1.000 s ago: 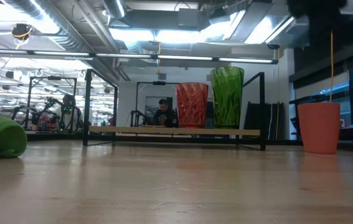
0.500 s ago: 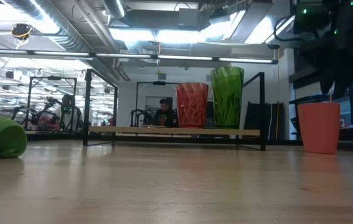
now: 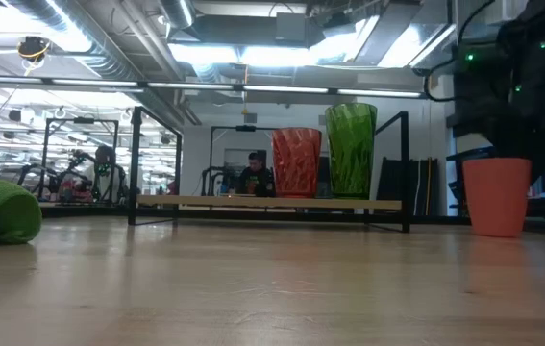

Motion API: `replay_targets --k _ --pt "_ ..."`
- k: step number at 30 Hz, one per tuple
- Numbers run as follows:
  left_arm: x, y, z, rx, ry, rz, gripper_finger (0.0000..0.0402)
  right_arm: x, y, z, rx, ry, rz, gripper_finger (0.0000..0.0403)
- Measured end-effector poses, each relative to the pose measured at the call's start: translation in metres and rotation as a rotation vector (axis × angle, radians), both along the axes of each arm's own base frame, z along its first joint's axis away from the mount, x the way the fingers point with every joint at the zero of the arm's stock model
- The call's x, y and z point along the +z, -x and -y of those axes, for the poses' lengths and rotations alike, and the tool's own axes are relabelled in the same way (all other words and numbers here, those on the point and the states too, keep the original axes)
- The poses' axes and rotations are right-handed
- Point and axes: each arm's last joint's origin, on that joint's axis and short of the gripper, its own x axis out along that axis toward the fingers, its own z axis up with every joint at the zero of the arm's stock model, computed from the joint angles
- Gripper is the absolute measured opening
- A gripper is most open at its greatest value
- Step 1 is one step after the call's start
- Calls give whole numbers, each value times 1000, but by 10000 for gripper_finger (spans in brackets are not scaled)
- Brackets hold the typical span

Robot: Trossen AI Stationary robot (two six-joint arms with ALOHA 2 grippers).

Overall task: Stack small to large cups/mugs on shelf
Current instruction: Put the orange cup on the shelf

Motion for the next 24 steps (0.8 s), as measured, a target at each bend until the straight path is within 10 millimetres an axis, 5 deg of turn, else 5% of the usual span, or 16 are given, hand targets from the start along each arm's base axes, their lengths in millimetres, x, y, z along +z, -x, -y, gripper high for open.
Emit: replay_targets --k 3,8,15,20,24 --pt "0 0 -1 3 -7 -3 0 1 -3 1 -8 6 37 111" --pt "-1 0 -2 0 -17 -12 0 31 -9 7 19 98 82 18" --pt "-5 4 -4 1 -48 -71 0 83 -12 5 73 67 39 8" --pt "-8 11 -8 28 -72 -118 0 134 -48 -2 178 41 199 7" --pt "-8 14 -10 44 -90 -115 0 163 -102 -15 333 10 249 7"
